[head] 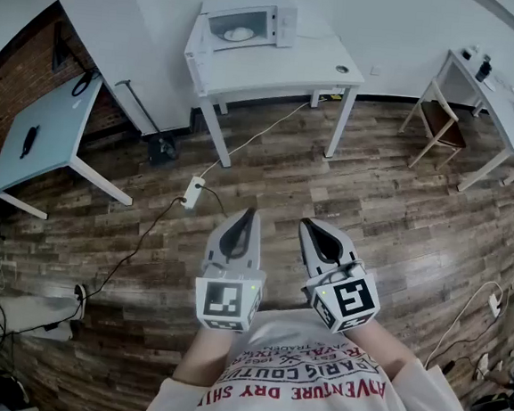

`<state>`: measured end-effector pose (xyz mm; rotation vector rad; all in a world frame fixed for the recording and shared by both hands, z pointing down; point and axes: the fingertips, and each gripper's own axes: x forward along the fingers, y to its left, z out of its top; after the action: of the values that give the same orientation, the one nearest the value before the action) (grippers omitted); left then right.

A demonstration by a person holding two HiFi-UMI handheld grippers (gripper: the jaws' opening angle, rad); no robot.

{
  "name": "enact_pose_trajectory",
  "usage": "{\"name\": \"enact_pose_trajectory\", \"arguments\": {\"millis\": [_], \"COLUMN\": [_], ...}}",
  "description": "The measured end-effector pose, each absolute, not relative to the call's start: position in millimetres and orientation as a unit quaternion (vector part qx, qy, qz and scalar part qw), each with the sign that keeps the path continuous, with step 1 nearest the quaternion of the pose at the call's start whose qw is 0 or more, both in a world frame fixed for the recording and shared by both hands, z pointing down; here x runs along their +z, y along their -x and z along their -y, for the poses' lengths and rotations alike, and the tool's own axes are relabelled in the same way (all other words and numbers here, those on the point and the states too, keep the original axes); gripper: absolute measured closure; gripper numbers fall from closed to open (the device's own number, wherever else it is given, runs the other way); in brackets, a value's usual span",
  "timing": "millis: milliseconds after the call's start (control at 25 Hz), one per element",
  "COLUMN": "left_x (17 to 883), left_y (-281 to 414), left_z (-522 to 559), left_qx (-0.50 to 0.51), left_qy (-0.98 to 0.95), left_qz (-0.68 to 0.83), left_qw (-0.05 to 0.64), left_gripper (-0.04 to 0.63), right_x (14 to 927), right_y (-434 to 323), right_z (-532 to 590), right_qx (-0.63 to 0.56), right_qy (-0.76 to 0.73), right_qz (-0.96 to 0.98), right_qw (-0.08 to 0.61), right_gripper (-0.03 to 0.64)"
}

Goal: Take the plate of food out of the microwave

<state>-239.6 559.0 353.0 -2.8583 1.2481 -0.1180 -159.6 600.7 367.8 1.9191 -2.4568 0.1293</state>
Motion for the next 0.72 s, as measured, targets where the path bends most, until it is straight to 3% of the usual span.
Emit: {"name": "enact_pose_trajectory", "arguments": {"millis": [720], "left_x": [377], "left_y": [250], "left_z": [-547], "left_qx": [-0.063], "left_qy": [0.921], "left_qz": [-0.383], "left_qw": [-0.011], "left_gripper": [0.589], "right_x": [388], "right_y": [171], "right_z": [-582], "right_qx": [0.074], "right_qy": [-0.623], "right_qz": [0.778], "right_qw": [0.016], "right_gripper": [0.606]}}
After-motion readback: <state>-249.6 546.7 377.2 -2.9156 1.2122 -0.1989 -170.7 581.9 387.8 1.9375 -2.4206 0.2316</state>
